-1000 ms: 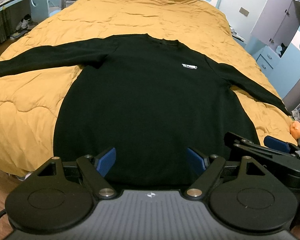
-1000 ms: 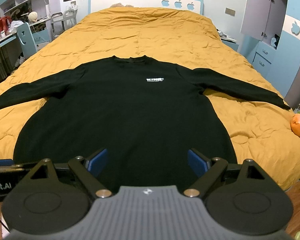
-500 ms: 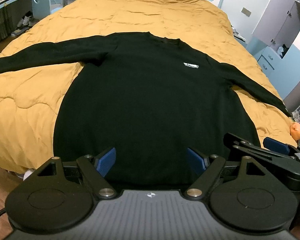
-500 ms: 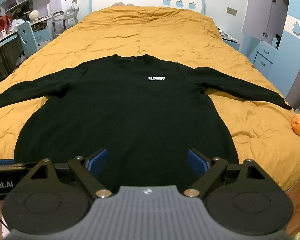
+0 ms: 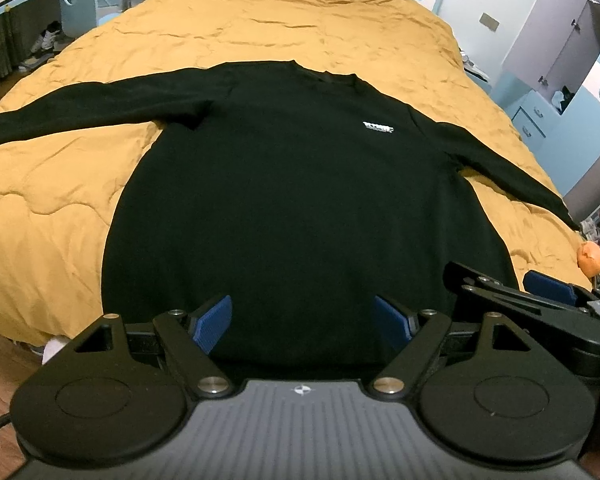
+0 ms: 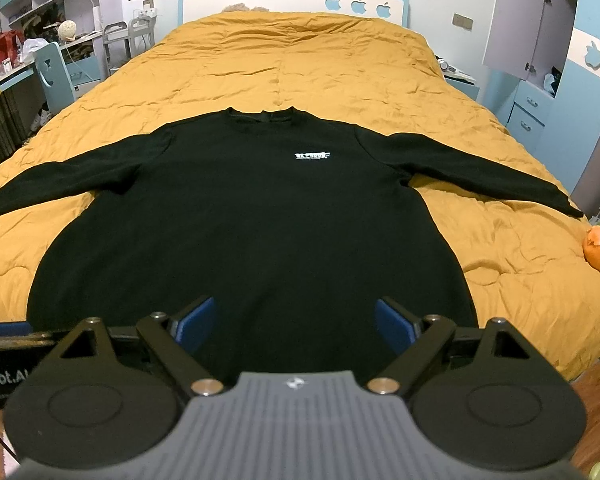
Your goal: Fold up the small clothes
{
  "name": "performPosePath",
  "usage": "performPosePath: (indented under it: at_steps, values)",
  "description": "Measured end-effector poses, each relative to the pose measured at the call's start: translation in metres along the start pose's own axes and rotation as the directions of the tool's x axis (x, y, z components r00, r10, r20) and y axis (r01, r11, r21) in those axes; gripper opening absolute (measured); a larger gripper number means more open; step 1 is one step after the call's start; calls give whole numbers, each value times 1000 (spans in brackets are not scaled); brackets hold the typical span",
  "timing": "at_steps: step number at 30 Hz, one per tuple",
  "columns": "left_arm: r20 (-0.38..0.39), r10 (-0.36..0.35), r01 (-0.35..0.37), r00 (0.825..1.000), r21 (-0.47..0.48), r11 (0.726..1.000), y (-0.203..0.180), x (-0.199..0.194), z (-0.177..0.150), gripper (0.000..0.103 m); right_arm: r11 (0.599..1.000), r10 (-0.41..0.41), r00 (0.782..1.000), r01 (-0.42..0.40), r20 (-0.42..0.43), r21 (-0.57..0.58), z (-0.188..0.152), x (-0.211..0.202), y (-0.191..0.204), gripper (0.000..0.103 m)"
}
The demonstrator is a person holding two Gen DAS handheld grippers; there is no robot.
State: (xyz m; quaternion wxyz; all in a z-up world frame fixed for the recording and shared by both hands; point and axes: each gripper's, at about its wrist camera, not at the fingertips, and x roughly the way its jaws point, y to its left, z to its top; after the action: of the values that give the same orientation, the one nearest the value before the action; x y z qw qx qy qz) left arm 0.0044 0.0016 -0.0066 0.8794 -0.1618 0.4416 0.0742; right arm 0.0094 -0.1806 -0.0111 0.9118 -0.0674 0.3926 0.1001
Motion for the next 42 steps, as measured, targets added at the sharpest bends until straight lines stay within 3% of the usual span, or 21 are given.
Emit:
performPosePath:
  at_steps: [15, 31, 35, 39, 42]
  values:
    - [-16, -5, 5, 1000, -21, 1000, 5, 7, -1, 94, 1000, 6, 1000, -6, -21, 1, 0, 8, -1, 83]
    - [15, -150, 150, 989, -185, 971, 46, 19, 9, 90, 1000, 6, 999, -7, -35, -17, 5, 27, 4, 83]
    - [48, -176, 183, 983, -234, 955, 62, 23, 15, 90, 999, 7, 1000, -8, -29, -33, 12, 33, 11, 83]
    - [125, -237, 264, 964, -301, 916, 92, 23, 25, 90, 991, 65, 997, -62, 28, -116, 28, 39, 35, 83]
    - [171, -227, 274, 959, -349, 896, 126, 24, 35, 90, 976, 144, 987, -131, 65, -172, 43, 45, 61, 83]
